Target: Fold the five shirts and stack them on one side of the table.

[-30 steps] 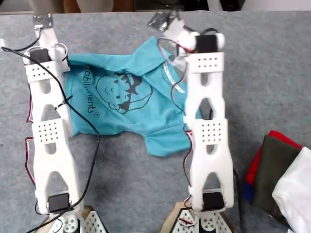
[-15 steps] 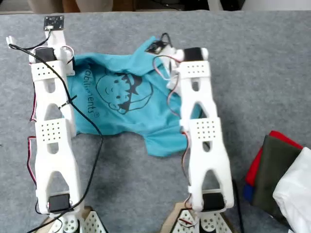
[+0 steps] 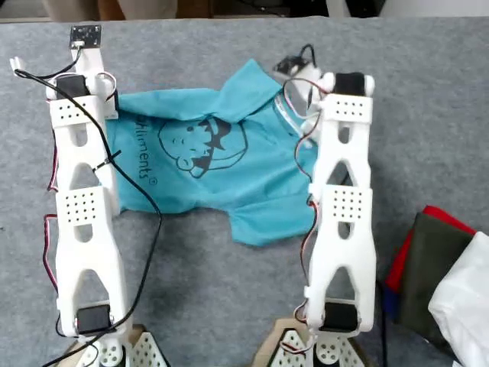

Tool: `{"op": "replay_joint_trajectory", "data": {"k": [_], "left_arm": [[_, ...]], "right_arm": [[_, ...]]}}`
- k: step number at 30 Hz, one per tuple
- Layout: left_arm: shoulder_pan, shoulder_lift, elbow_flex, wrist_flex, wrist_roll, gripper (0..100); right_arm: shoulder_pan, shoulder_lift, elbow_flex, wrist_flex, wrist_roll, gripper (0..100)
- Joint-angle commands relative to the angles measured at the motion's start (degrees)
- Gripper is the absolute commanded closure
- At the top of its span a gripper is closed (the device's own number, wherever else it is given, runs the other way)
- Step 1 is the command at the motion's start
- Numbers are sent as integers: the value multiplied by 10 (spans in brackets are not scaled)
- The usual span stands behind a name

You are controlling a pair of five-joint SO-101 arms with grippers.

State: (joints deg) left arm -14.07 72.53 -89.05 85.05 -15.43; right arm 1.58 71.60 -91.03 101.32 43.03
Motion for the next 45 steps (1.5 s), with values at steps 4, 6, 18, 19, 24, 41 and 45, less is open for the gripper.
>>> {"op": "replay_joint_trajectory", "data": {"k": [4,6,18,19,24,41,45], "left_arm": [[11,-14,-30,4,-2,982],[18,-14,-30,11,-2,982],[49,-12,-68,79,0,982],[48,-11,-68,79,-1,982],[43,-10,-68,76,-3,982],[40,-8,-66,72,-4,982],[35,-8,-67,74,-4,982]], "right_arm": [[-51,-160,43,-55,-12,803],[-64,-157,92,-121,-42,749],[-111,-51,235,-476,-127,737],[-116,-38,235,-486,-127,738],[-120,2,236,-493,-113,741],[-104,10,37,-411,-93,983],[-102,8,-46,-355,-92,983]]}}
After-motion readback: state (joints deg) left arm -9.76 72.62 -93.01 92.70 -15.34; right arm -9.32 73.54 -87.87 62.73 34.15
